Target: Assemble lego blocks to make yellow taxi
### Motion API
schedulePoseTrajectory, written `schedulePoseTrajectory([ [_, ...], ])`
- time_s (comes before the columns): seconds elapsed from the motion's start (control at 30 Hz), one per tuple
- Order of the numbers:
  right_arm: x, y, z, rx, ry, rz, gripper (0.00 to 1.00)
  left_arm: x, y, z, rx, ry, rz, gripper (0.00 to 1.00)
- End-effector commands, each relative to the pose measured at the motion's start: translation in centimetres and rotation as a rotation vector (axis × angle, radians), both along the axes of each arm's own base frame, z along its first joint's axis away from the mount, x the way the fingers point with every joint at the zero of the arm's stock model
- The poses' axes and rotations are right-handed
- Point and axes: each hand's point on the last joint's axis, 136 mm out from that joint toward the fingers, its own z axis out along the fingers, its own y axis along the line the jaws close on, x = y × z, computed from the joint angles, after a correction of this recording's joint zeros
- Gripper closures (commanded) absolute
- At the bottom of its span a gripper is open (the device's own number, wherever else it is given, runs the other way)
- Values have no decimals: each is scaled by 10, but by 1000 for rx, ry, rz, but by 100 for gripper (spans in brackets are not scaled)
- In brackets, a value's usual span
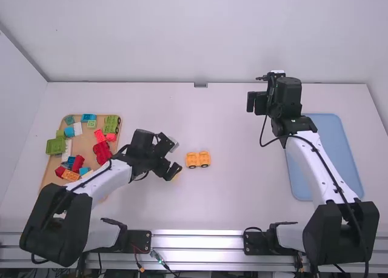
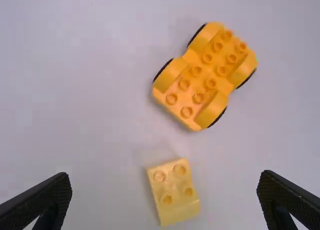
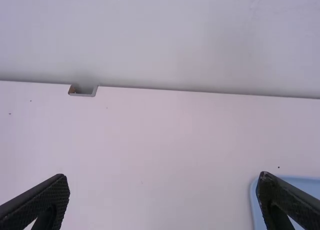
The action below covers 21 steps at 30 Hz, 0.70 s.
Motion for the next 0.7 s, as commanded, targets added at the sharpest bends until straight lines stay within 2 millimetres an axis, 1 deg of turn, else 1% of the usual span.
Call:
schedulePoseTrajectory([
  [0.0, 8, 1, 15, 3, -37, -1, 1, 12, 10, 5, 56, 27, 105, 4],
  [0.07, 9, 2, 17, 4, -46, 0, 1, 14, 8, 5, 70, 52, 108, 6],
  [0.17, 10, 1, 17, 7, -51, -3, 1, 13, 6, -1, 85, 109, 122, 11],
  [0.27, 10, 2, 17, 6, -49, -2, 1, 10, 6, -10, 95, 175, 136, 14],
  [0.33, 10, 1, 16, 6, -46, -2, 1, 9, 6, -22, 114, 238, 144, 20],
  [0.4, 10, 1, 16, 6, -46, -2, 1, 5, 4, -29, 134, 275, 134, 22],
  [0.43, 10, 2, 16, 6, -47, -2, 1, 2, 2, -32, 153, 294, 123, 26],
  [0.53, 10, 2, 17, 7, -49, -2, 1, 3, 0, -35, 198, 293, 142, 26],
  [0.67, 10, 2, 16, 6, -46, -2, 1, 3, -6, -35, 294, 240, 139, 20],
])
